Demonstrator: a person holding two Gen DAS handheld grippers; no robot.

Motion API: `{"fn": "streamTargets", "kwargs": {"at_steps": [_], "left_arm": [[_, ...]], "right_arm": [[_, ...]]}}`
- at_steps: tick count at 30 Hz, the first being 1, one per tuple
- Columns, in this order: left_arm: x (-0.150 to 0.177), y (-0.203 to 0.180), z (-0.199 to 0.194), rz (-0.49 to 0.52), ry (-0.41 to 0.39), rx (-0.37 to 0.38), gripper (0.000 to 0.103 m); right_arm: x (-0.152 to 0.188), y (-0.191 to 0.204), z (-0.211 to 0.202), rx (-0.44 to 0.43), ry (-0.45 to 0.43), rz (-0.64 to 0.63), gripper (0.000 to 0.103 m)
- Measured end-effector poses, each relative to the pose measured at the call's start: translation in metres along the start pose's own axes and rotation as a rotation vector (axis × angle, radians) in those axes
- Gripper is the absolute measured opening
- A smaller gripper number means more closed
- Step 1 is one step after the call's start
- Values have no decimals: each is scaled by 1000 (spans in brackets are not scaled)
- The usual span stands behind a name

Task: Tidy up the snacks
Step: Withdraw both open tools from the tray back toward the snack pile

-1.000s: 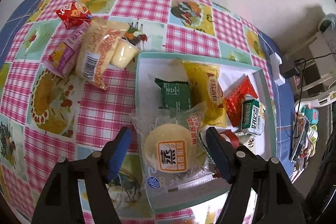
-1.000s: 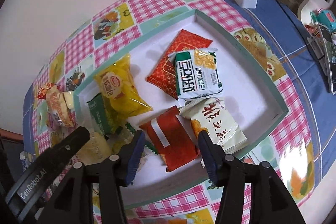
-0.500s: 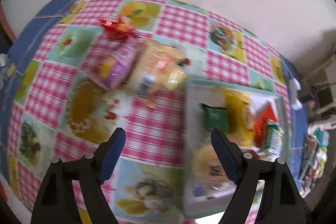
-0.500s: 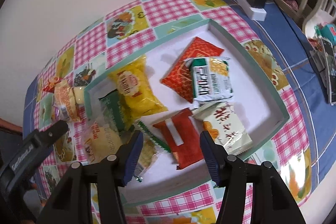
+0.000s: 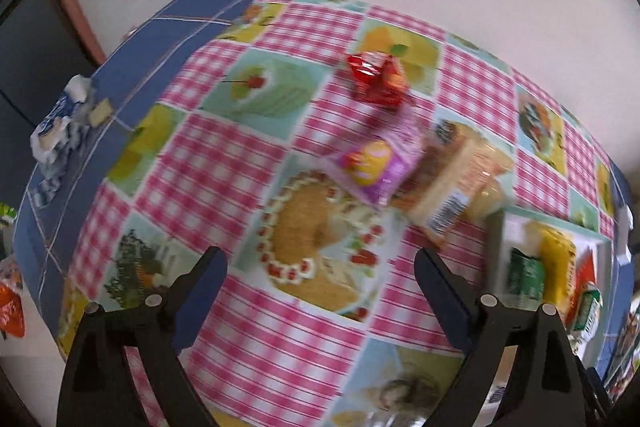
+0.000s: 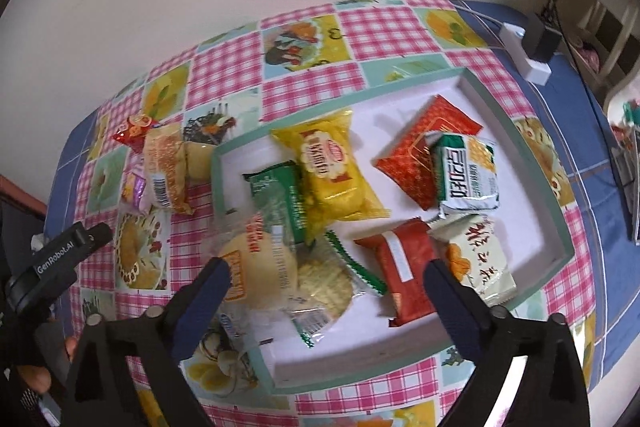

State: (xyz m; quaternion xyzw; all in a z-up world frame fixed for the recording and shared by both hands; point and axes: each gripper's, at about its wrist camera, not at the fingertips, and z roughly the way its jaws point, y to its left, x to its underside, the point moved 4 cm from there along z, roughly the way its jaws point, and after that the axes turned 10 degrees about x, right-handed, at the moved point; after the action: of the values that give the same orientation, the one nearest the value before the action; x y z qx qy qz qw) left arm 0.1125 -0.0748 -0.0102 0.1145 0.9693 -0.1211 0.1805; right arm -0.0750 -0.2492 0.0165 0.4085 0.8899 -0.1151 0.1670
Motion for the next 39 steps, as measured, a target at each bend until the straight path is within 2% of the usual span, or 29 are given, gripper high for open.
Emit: {"fn": "streamTargets", "kwargs": {"at_steps": [9, 16, 20, 23, 25, 30, 39], "left_arm": [[-9, 44, -1, -71, -4, -35, 95], [-18, 67, -2, -108, -16, -23, 95], [-29, 69, -1, -114, -35, 0, 95], [-39, 62, 1, -88, -51, 42, 96], [-47, 58, 5, -64, -55, 61, 103], [-66, 50, 15, -28, -45, 119, 103], [-89, 31, 27, 73, -19, 188, 103]], "right_arm": [[1, 21, 0, 10, -24, -46, 102], [-2, 43, 5, 6, -23, -83, 103], [-7, 57, 7, -32, -23, -100, 103], [-15, 71, 5, -41, -35, -113, 103], [-22, 83, 2, -52, -55, -132, 103], [-39, 113, 1, -92, -75, -161, 103], [-56, 140, 28, -91, -16, -152, 101]]}}
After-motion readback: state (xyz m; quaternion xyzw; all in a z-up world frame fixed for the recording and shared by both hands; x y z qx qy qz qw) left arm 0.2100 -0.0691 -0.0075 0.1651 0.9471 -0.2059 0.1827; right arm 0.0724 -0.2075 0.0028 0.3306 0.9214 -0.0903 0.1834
